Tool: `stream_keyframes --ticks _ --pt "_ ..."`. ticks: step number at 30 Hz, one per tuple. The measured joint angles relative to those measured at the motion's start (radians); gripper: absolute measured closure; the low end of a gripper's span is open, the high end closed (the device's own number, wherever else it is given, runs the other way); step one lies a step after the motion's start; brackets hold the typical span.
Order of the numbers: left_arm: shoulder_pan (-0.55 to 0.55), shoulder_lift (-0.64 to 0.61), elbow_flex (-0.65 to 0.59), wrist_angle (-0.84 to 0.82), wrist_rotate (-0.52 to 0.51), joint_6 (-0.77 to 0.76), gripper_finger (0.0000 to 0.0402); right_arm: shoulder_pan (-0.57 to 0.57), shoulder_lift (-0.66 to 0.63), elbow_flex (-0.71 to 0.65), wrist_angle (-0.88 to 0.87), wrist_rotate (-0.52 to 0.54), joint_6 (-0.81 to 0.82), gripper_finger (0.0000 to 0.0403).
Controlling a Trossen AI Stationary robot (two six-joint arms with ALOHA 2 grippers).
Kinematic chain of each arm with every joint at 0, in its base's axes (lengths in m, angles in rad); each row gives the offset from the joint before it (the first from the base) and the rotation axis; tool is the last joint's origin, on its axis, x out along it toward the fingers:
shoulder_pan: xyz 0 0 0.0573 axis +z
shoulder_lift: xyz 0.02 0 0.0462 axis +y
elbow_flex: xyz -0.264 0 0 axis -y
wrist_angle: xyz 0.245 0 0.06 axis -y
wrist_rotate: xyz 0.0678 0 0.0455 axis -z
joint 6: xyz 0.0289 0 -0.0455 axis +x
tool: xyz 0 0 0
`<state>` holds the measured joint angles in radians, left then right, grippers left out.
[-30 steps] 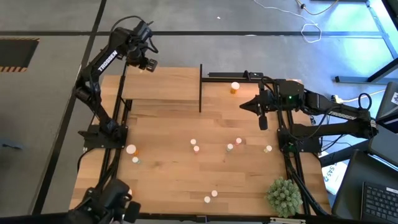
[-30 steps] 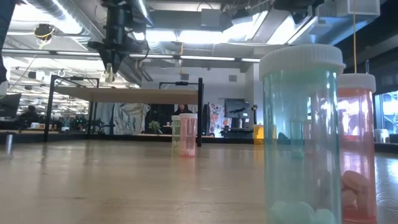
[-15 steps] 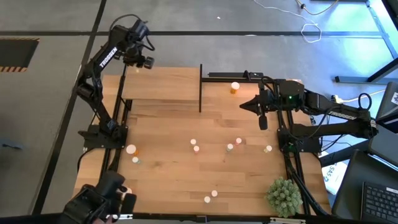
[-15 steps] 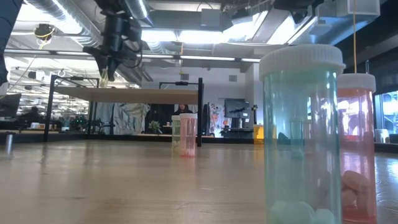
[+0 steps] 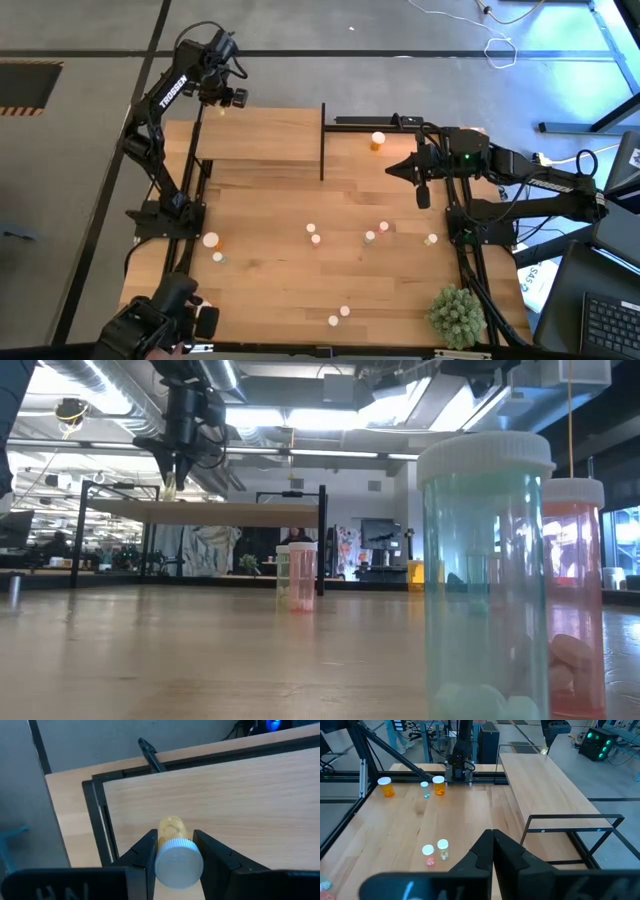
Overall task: Pick and place medicine bottles onto shelf by color
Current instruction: Put the left small yellow pill on the shelf
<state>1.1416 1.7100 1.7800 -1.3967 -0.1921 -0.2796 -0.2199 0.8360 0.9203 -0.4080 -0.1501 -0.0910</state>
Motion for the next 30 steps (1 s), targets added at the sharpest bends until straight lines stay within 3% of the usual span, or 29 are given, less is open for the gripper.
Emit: stream_keyframes --ticks 9,30 --pt "0.0 0.0 -0.086 0.037 0.0 -0.025 0.0301 0.0 0.0 0.0 0.0 0.0 0.002 0.039" --pt "0.01 0.0 -0.093 0.069 -0.025 -0.024 0.0301 0.0 0.0 0.0 0.0 0.0 0.003 0.039"
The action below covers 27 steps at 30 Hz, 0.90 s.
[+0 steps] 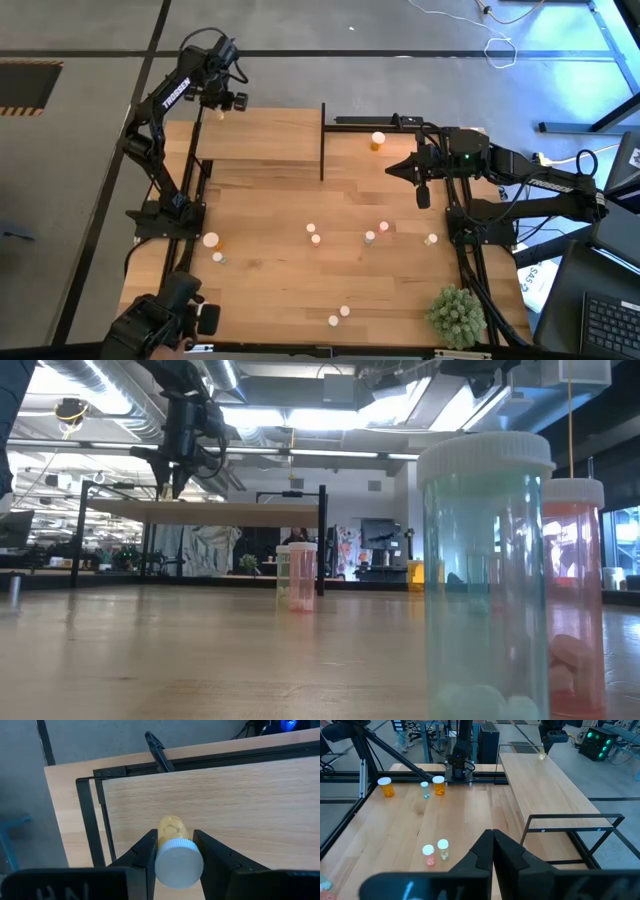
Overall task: Pick and place medicine bottles onto shelf by color
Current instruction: Put the left small yellow pill on the shelf
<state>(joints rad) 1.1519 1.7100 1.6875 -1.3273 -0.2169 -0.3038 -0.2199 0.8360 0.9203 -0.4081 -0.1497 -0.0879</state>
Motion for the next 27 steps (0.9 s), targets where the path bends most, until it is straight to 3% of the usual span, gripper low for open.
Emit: stream_keyframes --ticks 27 --pt "0.0 0.0 0.0 -0.023 -0.002 0.043 0.0292 0.0 0.0 0.0 0.0 0.0 0.0 0.039"
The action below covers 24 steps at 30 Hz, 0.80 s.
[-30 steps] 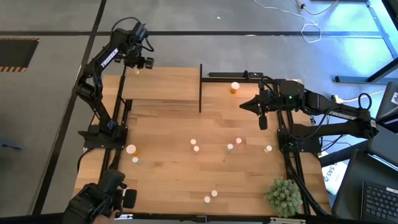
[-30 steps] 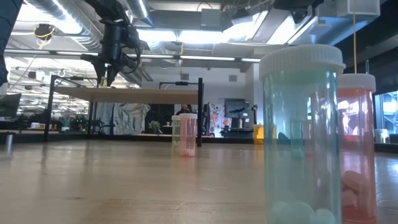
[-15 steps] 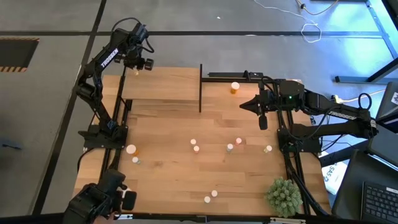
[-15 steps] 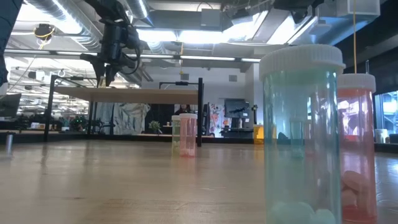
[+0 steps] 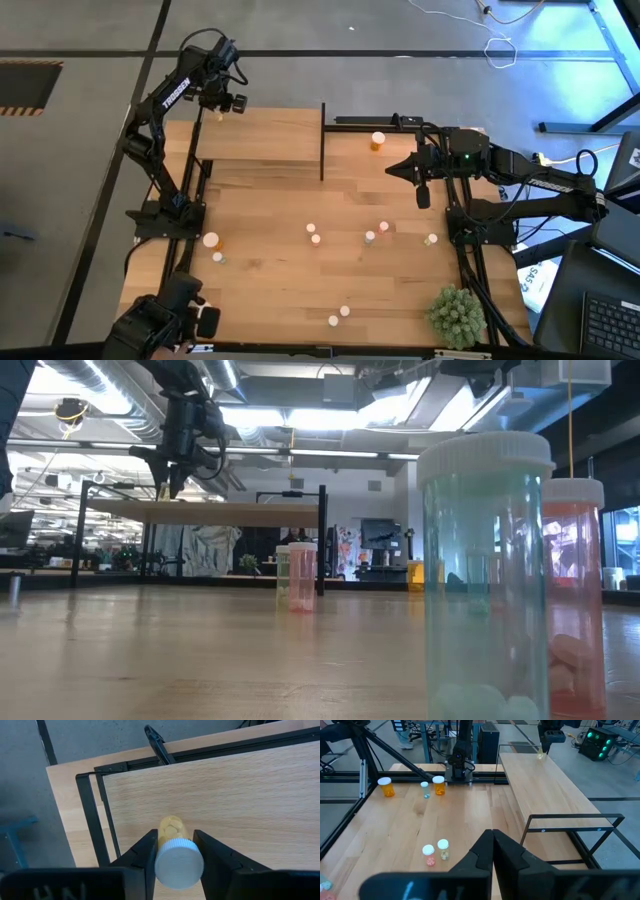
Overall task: Pick and place medicine bottles onto shelf by color
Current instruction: Put the left small yellow pill on the shelf
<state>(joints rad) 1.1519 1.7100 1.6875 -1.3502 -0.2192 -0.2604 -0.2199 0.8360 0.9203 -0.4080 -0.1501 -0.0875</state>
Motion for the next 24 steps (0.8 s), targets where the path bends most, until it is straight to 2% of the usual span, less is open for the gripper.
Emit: stream_keyframes --ticks 24 --pt "0.0 0.0 0.0 0.001 -0.005 0.008 0.0288 0.0 0.0 0.0 0.0 0.0 0.0 0.039"
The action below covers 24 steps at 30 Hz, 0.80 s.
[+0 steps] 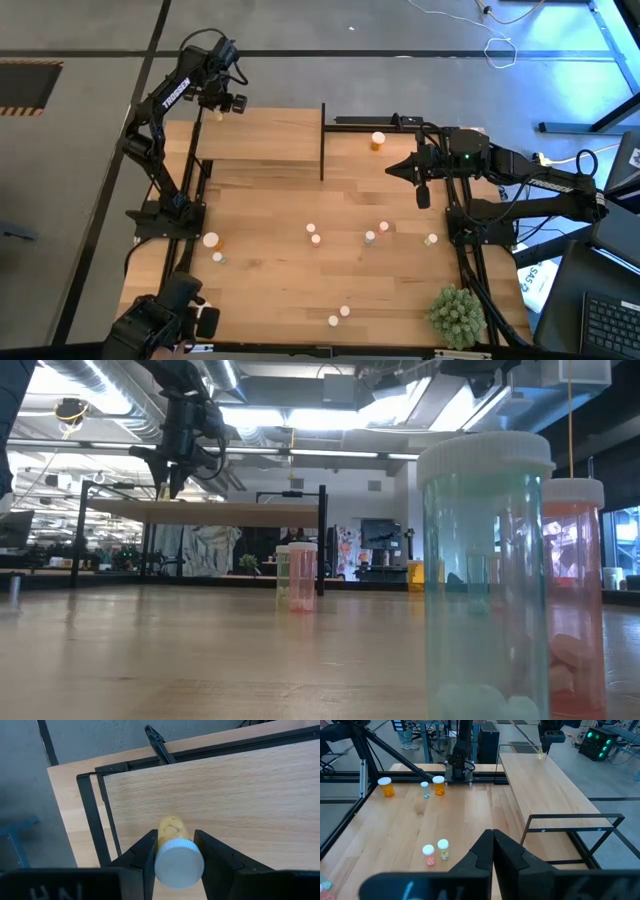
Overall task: Pick and place medicine bottles onto shelf by color
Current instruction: Put the left small yellow pill on the shelf
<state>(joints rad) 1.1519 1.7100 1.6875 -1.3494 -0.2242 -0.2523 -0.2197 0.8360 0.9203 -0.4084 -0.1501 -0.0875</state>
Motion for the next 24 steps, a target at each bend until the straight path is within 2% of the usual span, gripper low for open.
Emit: stream_keyframes --ticks 24 --pt "0.0 0.0 0.0 -0.004 -0.02 0.005 0.0285 0.0 0.0 0.0 0.0 0.0 0.0 0.039"
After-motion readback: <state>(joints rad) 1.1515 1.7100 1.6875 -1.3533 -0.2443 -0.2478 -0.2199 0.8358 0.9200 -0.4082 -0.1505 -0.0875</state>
